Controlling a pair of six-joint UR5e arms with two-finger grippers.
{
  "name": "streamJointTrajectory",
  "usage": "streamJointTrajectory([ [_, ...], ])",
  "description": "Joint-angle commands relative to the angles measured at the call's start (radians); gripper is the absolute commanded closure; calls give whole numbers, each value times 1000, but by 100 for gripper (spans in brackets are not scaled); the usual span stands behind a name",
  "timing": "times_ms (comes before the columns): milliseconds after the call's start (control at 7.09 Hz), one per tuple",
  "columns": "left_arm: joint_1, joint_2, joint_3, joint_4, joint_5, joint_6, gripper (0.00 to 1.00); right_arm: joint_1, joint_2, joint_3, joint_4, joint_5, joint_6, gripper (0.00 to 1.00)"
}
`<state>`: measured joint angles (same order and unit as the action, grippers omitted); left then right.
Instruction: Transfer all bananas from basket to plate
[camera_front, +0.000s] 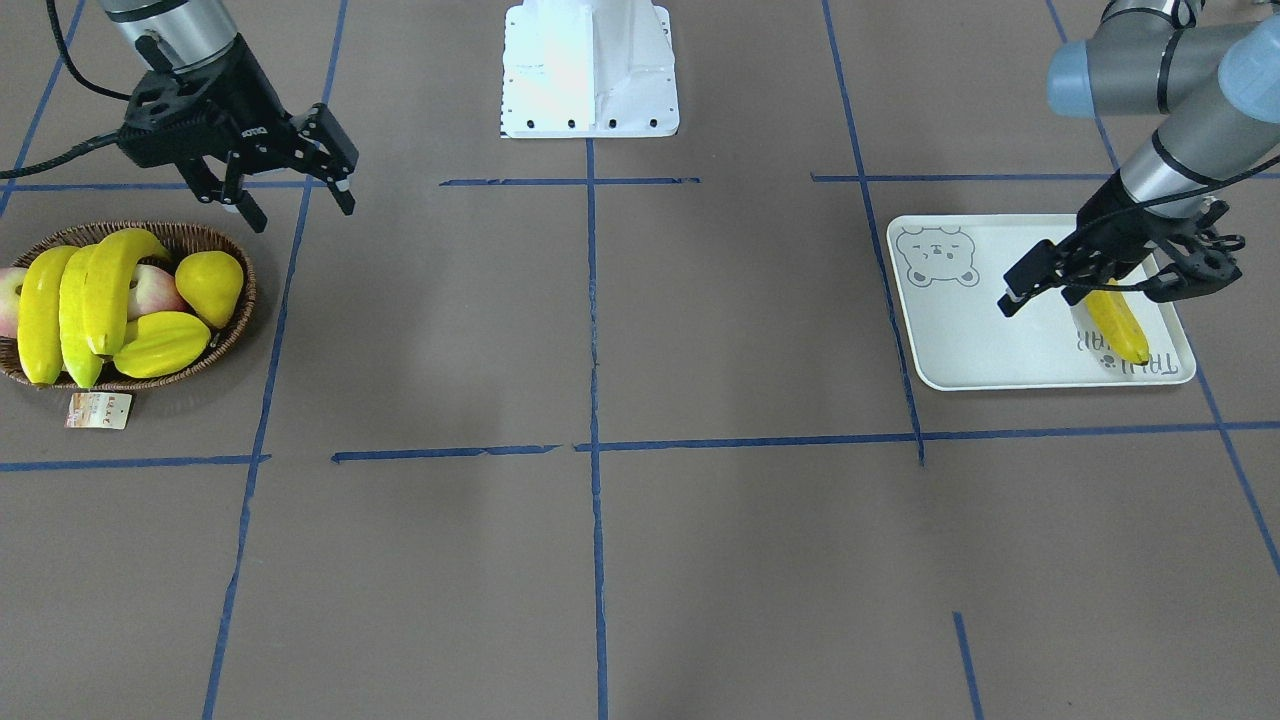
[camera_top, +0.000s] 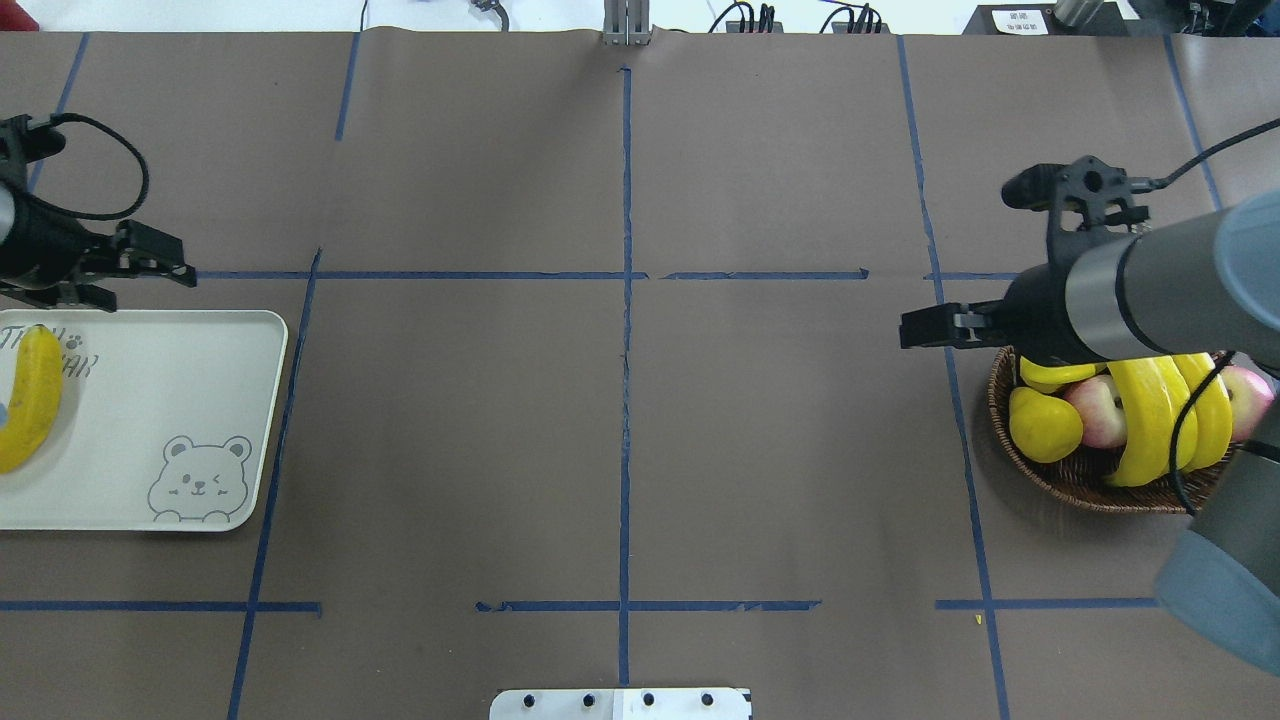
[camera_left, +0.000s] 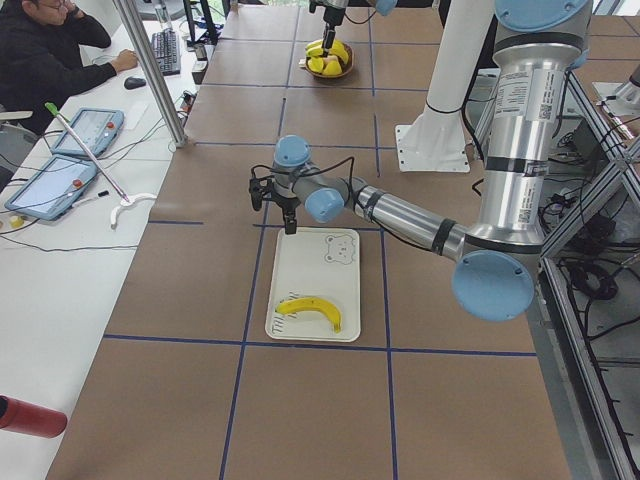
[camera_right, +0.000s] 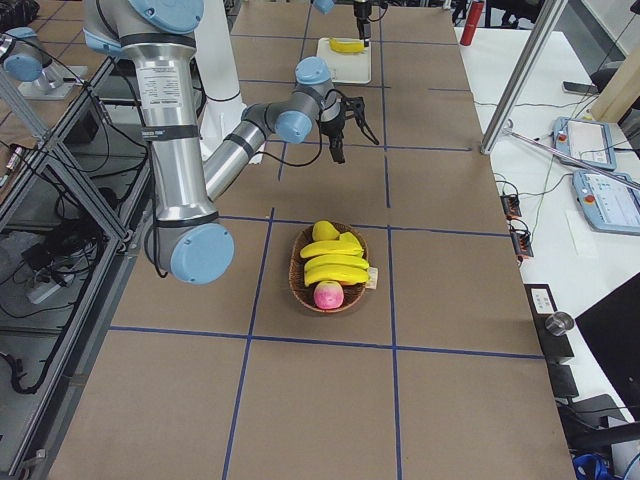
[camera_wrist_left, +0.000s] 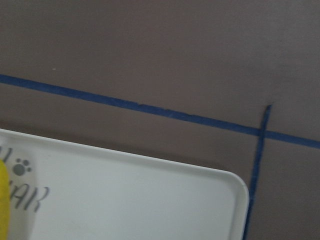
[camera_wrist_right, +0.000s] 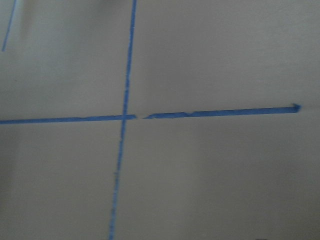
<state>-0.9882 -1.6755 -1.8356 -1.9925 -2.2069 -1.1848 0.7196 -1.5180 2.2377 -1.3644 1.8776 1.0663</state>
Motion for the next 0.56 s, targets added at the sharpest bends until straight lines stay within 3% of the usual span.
streamJointTrajectory([
  [0, 145, -128, -5, 18, 66, -215, 1, 4, -265, -4, 278, -14, -29, 1],
  [423, 224, -191, 6, 23, 110, -297, 1, 47, -335, -103, 310, -8, -100, 1],
])
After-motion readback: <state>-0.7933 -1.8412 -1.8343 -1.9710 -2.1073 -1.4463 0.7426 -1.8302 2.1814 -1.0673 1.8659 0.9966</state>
